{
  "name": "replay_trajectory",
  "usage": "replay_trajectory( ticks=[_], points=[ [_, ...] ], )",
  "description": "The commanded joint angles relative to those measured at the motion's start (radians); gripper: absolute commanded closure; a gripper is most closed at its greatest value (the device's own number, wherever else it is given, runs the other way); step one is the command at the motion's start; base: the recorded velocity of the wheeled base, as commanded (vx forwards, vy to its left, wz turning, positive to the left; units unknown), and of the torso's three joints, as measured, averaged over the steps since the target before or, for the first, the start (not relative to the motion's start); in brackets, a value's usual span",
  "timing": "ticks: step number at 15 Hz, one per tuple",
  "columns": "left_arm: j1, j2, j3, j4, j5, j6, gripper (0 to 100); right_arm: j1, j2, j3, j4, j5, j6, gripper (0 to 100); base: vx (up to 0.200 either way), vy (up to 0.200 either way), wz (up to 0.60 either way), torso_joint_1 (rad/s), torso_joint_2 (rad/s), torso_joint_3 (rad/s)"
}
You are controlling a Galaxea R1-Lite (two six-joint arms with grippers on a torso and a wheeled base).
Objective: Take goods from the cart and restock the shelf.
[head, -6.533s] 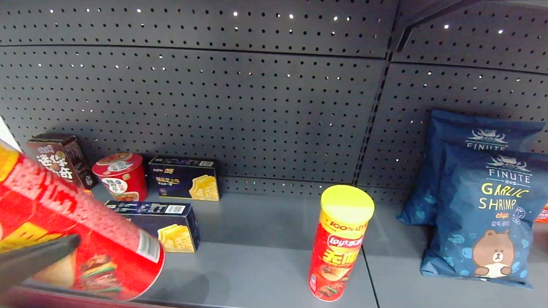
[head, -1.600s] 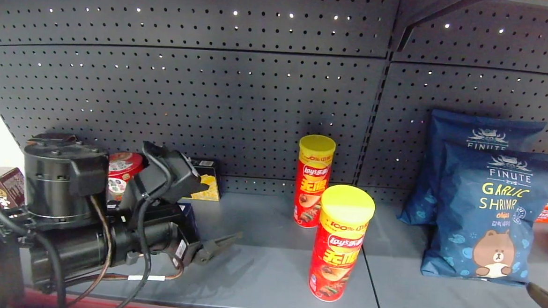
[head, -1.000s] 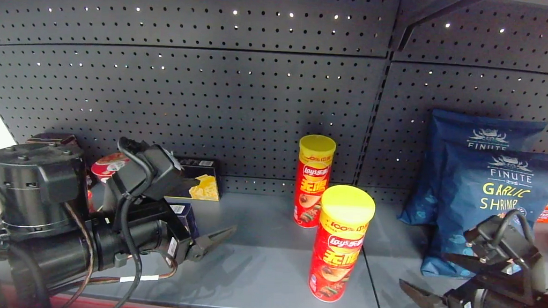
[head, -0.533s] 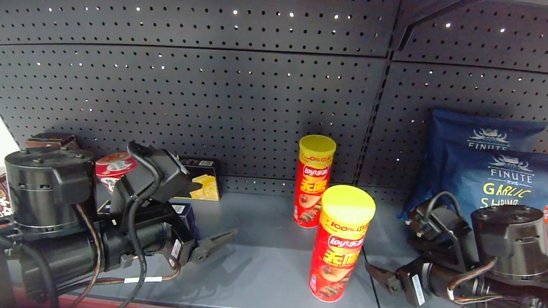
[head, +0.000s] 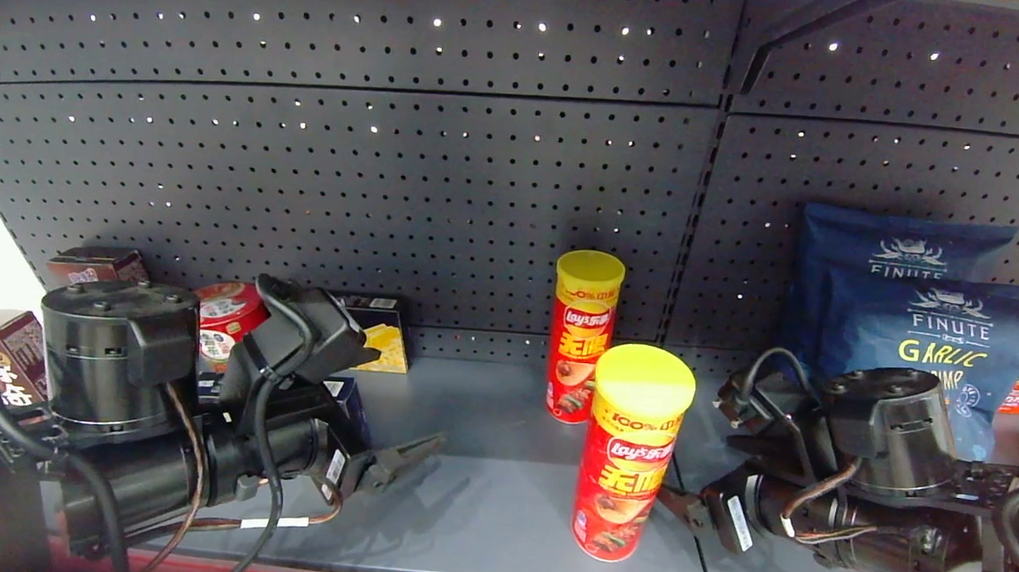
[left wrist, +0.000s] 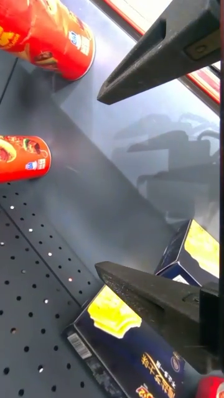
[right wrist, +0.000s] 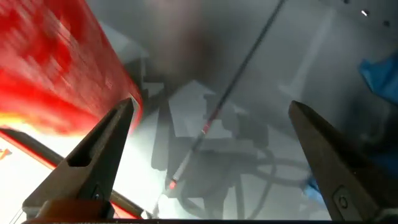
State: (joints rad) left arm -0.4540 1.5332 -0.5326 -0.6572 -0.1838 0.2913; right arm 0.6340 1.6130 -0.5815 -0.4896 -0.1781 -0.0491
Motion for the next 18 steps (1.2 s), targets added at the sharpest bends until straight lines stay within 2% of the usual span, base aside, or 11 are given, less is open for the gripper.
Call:
replay_trajectory(
  ticks=[1,18],
  points=[
    [0.000,0.008,0.000,-0.001,0.000,0.000,0,0.010,0.022,-0.014,-0.001,0.000,0.000,0,0.000,0.000,0.00,0.000,0.00,0.000],
    [0.000,0.024,0.000,-0.002,-0.002,0.000,0,0.047,0.082,-0.047,-0.037,-0.001,0.000,0,0.000,0.000,0.00,0.000,0.00,0.000]
  ],
)
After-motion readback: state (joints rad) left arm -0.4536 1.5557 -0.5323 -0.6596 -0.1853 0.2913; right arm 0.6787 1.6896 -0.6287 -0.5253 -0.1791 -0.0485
